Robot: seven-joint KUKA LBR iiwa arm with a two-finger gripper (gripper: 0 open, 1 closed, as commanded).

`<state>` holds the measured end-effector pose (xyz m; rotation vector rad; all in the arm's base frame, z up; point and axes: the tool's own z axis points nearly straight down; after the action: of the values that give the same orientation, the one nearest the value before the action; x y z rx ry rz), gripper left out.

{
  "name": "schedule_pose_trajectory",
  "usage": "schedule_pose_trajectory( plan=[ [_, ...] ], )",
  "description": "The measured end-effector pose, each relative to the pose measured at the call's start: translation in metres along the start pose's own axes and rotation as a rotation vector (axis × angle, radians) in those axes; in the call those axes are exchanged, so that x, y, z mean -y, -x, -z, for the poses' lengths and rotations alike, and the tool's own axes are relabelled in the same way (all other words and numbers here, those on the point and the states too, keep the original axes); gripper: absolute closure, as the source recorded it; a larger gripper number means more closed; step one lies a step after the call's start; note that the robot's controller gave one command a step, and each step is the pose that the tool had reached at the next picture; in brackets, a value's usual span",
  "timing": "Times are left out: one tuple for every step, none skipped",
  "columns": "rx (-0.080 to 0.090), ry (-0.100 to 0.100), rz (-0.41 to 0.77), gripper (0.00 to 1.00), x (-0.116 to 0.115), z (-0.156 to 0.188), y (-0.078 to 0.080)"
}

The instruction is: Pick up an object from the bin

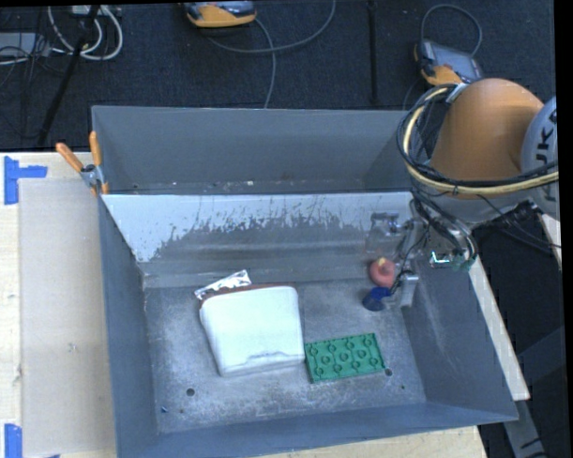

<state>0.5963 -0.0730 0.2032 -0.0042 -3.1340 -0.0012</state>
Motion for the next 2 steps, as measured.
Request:
schedule_pose_trajectory(
  plan=[
    [-0.002, 0.0, 0.115, 0.0, 0.034, -0.099, -0.041],
    [0.001, 0.003, 0.05, 0.0, -0.027, -0.136, -0.066]
  ],
)
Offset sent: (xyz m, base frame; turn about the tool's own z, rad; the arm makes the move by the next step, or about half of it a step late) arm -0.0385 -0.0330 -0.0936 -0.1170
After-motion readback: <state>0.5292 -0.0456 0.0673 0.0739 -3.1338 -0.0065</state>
